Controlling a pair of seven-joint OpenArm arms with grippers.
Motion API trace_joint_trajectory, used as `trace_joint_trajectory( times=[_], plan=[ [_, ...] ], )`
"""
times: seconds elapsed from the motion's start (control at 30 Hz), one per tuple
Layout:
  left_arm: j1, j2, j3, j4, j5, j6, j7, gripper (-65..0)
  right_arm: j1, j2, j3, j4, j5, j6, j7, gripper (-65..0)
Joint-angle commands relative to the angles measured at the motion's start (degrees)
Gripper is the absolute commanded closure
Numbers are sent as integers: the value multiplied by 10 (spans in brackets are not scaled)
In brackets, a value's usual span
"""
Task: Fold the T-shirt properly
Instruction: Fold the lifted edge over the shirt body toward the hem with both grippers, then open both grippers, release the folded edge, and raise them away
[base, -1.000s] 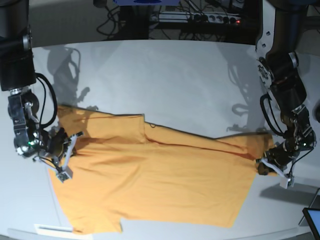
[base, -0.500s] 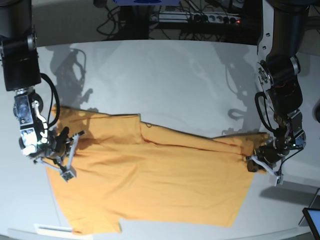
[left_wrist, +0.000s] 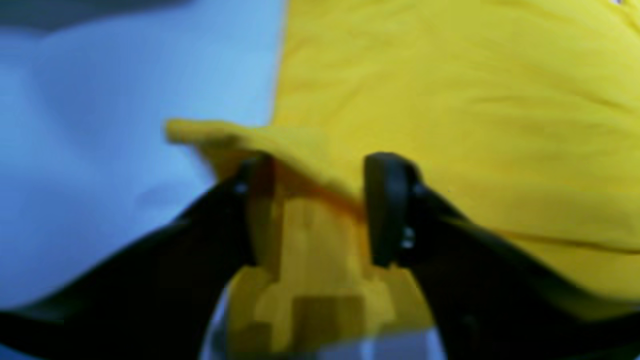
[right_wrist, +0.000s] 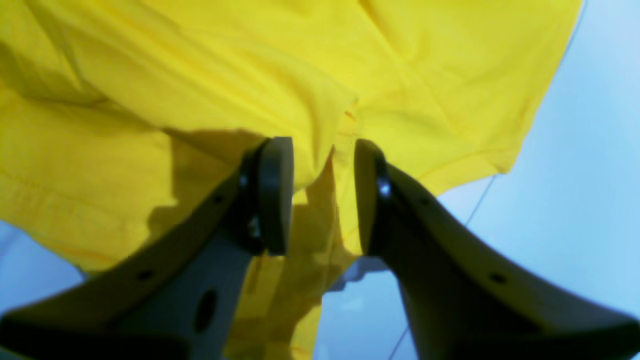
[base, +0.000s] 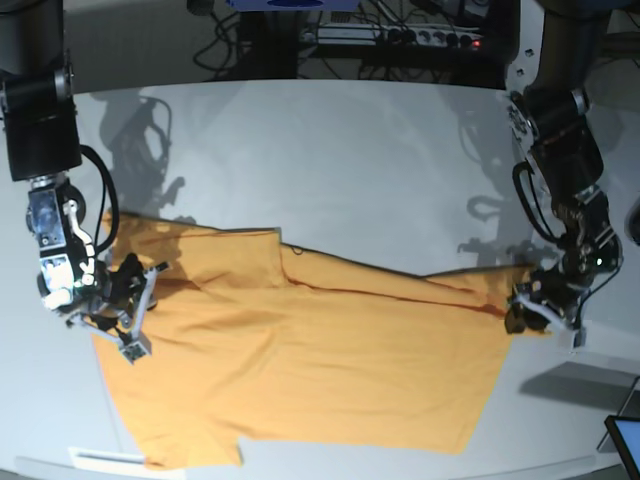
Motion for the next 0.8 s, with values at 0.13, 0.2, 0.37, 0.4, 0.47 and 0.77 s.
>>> trace_joint_trajectory(
  times=[0.13, 0.2, 0.37, 0.4, 0.47, 0.77],
  plan=[
    [0, -4, -1, 40, -12, -5, -17, -395, 15, -3, 6, 9, 0, -3, 18, -209],
    [0, -3, -1, 44, -12, -5, -17, -437, 15, -5, 6, 9, 0, -3, 19, -209],
    [-1, -3, -2, 44, -12, -5, -18, -600, 17, -8, 6, 9, 0, -3, 31, -209],
    [-1, -3, -2, 44, -12, -5, -18, -625, 16, -7, 6, 9, -1, -3, 38, -209],
    [-1, -3, 2, 44, -12, -5, -20, -650, 15, -5, 6, 9, -1, -3, 47, -209],
    [-7, 5, 109, 44, -10, -5, -48, -650, 19, -4, 5, 9, -2, -3, 57, -209]
  ],
)
